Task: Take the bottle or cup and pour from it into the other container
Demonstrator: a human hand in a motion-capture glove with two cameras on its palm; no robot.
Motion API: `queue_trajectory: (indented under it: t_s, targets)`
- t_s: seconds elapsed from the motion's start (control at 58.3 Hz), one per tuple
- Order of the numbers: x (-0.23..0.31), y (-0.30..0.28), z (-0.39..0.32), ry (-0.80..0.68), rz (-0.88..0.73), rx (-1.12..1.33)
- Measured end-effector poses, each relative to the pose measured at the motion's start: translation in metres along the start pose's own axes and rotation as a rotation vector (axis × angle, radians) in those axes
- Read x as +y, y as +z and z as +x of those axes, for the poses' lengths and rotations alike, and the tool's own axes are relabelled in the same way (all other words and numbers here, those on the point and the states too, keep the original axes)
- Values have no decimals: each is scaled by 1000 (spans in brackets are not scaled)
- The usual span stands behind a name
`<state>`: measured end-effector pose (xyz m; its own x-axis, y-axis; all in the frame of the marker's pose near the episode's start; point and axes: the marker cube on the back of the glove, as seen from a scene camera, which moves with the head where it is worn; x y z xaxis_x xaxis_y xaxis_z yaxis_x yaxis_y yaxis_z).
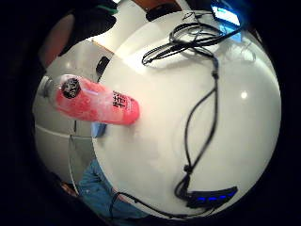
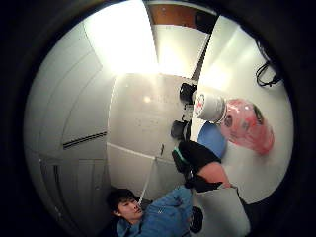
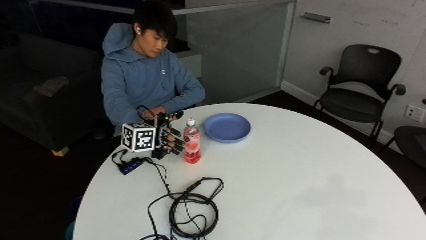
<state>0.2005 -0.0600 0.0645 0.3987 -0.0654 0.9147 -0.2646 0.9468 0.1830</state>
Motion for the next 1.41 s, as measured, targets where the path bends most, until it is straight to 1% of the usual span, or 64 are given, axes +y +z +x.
queue_trajectory:
  t_s: [0.377,0.618,0.772,0.892,1.132,1.321,1.407]
  targets:
    - [-12,53,8,10,-30,-87]
    - [-23,73,8,-19,109,-144]
    - [-20,83,4,-25,128,-92]
    - [-21,89,-12,-65,60,107]
    - [-24,107,-67,-163,-143,573]
    - [-29,137,-114,-213,-327,1030]
    - [-29,155,-129,-248,-367,1276]
